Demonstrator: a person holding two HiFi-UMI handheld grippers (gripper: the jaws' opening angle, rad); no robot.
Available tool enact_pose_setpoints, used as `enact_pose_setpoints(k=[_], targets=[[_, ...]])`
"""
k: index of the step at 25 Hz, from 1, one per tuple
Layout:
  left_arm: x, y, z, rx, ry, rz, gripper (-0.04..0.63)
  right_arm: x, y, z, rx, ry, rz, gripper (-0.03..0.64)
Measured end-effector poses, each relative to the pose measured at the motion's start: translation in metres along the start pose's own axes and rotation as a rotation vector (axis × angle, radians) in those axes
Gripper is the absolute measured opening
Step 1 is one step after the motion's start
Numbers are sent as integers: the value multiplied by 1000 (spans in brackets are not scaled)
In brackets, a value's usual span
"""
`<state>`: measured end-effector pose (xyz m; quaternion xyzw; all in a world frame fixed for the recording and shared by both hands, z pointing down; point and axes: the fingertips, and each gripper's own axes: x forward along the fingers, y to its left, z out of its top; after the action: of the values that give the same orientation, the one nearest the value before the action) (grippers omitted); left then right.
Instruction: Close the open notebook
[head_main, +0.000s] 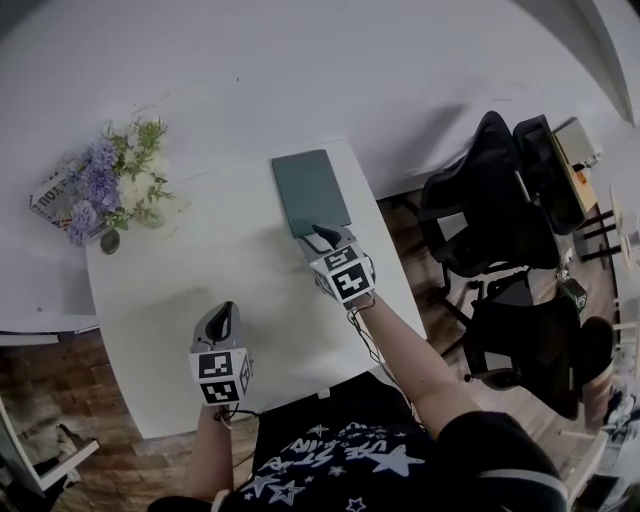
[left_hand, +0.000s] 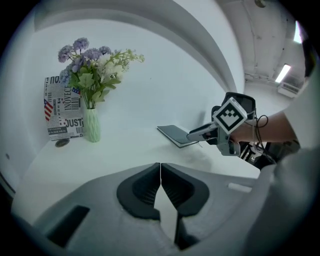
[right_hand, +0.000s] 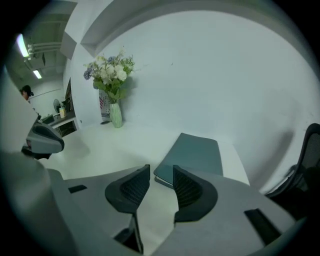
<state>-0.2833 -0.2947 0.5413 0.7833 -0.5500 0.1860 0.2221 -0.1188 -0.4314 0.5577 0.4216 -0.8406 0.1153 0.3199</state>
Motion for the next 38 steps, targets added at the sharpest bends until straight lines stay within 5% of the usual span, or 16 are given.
enact_pose_setpoints(k=[6, 12, 38], targets=[[-5, -20, 15, 41, -33, -15, 23, -55, -20, 5, 64, -79, -47, 117], [-25, -64, 9, 48, -44, 9, 23, -107, -34, -19, 108, -148, -67, 5], [-141, -241, -45, 112, -141, 63, 23, -323, -3, -127, 94, -278, 0, 2]])
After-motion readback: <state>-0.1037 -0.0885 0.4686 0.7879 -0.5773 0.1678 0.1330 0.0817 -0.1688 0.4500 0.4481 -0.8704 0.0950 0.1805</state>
